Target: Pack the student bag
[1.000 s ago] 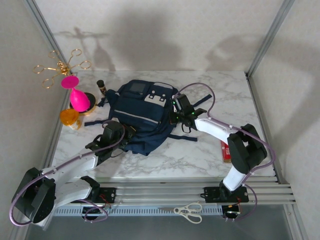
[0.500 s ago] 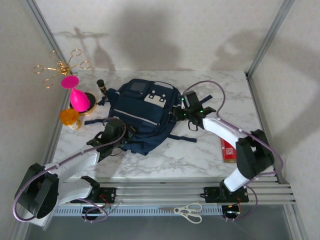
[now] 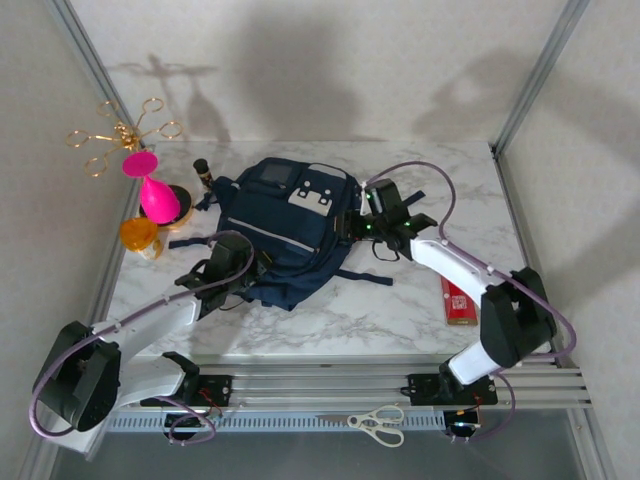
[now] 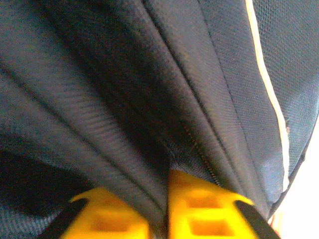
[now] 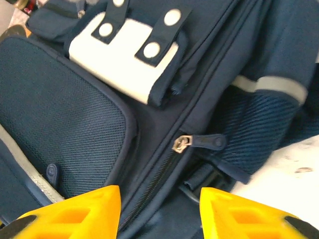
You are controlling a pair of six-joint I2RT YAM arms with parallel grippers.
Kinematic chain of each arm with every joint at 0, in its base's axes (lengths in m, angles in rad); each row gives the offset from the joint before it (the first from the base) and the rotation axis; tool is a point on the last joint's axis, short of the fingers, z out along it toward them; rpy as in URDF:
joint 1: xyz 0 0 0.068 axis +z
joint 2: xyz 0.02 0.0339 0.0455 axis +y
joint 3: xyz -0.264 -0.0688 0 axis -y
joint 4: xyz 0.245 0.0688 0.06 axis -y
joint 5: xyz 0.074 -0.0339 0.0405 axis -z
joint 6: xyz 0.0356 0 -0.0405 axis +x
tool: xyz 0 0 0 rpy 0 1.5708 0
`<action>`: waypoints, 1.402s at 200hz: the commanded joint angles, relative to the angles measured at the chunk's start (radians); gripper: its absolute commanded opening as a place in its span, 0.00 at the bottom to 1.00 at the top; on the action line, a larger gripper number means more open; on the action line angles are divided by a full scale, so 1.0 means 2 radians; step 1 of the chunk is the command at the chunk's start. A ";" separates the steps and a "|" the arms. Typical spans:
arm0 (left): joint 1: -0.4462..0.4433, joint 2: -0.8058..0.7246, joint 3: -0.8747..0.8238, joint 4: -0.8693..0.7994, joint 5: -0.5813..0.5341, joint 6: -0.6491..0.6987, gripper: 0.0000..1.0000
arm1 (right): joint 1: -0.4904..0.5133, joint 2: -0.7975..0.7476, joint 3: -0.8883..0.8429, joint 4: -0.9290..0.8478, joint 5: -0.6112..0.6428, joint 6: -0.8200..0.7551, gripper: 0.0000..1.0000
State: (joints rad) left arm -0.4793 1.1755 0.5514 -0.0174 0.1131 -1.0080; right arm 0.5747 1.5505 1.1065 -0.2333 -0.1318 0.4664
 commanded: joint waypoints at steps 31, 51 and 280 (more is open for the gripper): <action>0.007 -0.035 0.034 -0.077 -0.038 0.050 0.39 | 0.039 0.072 0.074 -0.004 -0.020 0.073 0.53; 0.007 -0.050 0.043 -0.102 -0.047 0.061 0.40 | 0.045 0.087 0.079 0.011 -0.030 0.094 0.55; -0.050 0.135 0.177 0.056 -0.065 0.113 0.33 | -0.009 -0.037 -0.078 0.142 -0.059 0.249 0.00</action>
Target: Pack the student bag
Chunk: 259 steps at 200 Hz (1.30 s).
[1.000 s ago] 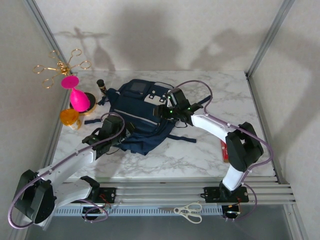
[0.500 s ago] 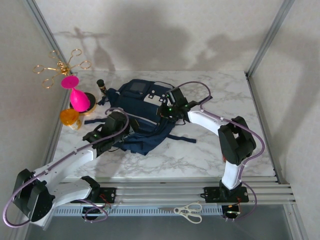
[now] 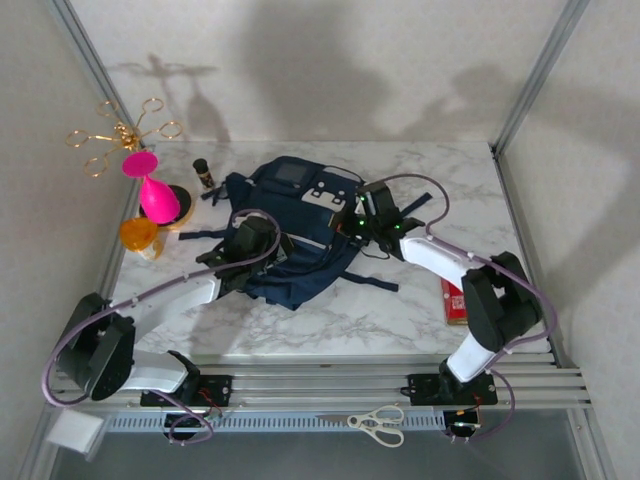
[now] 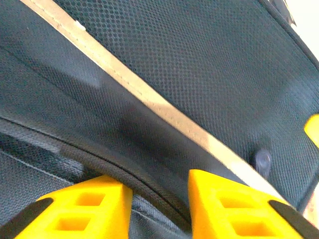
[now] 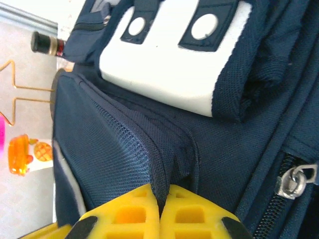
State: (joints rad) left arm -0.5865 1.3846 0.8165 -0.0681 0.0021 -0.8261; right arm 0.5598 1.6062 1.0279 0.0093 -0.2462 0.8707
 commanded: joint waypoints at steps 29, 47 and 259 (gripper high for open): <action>0.006 0.042 0.063 0.088 0.013 0.032 0.35 | -0.004 -0.104 -0.067 0.041 0.029 0.090 0.00; 0.003 0.026 0.060 0.062 0.026 0.038 0.39 | -0.005 -0.115 -0.066 0.042 0.045 0.119 0.00; -0.156 0.084 0.161 -0.093 -0.049 0.174 0.48 | -0.003 -0.127 -0.060 0.087 0.047 0.249 0.00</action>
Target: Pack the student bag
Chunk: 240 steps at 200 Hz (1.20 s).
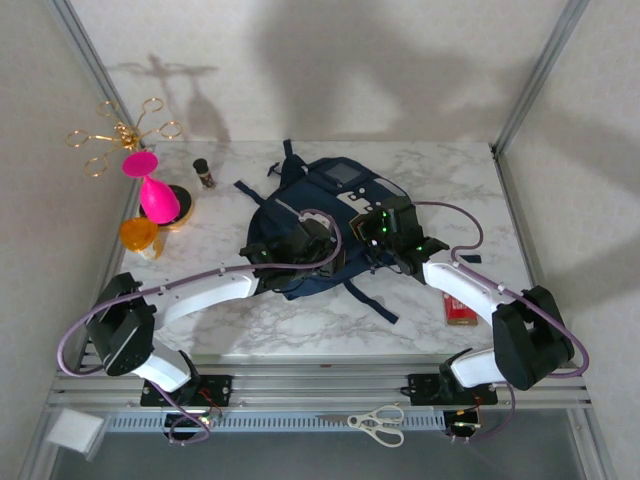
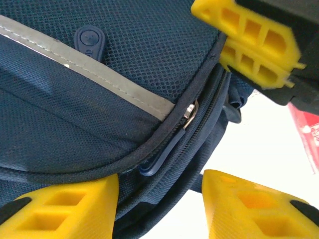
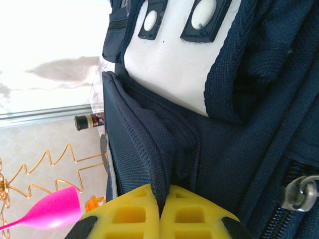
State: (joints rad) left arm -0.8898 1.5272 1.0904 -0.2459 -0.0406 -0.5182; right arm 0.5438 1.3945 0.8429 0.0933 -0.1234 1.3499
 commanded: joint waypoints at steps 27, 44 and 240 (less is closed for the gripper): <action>-0.007 0.028 0.043 -0.011 -0.034 0.024 0.46 | 0.005 -0.019 0.035 0.047 -0.013 0.010 0.00; -0.007 0.038 0.048 0.000 -0.032 0.028 0.46 | 0.006 -0.016 0.035 0.047 -0.014 0.010 0.00; -0.011 0.021 0.093 0.032 0.017 -0.043 0.29 | 0.003 0.002 0.023 0.060 -0.021 0.006 0.00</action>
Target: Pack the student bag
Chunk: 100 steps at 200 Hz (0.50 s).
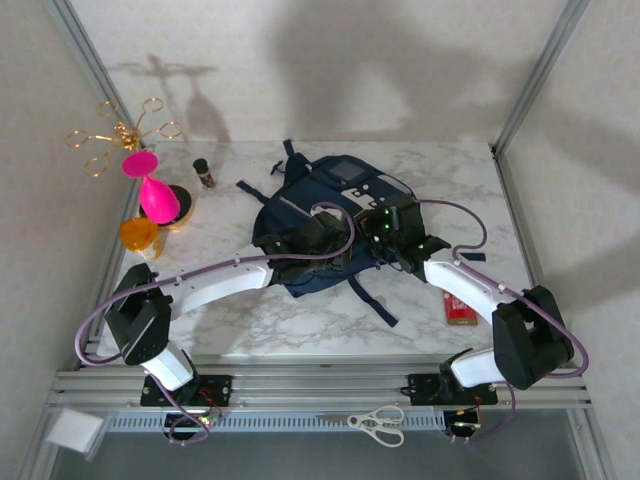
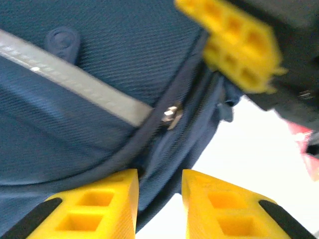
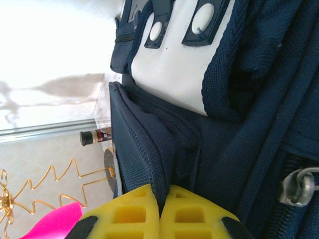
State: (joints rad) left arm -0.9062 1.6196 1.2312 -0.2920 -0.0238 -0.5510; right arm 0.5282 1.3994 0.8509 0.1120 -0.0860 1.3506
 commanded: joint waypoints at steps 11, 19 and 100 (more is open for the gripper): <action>-0.003 -0.023 0.021 0.057 0.005 -0.035 0.31 | 0.011 0.002 0.019 0.051 -0.040 0.007 0.00; -0.002 -0.017 0.026 0.051 0.004 -0.035 0.32 | 0.011 0.002 0.018 0.052 -0.041 0.007 0.00; -0.010 -0.036 0.003 -0.031 -0.062 0.000 0.34 | 0.010 0.001 0.019 0.051 -0.048 0.011 0.00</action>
State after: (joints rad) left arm -0.9165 1.5890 1.2751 -0.2935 -0.1127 -0.5972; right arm 0.5316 1.4082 0.8509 0.1196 -0.1154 1.3518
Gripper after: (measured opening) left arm 0.338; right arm 0.059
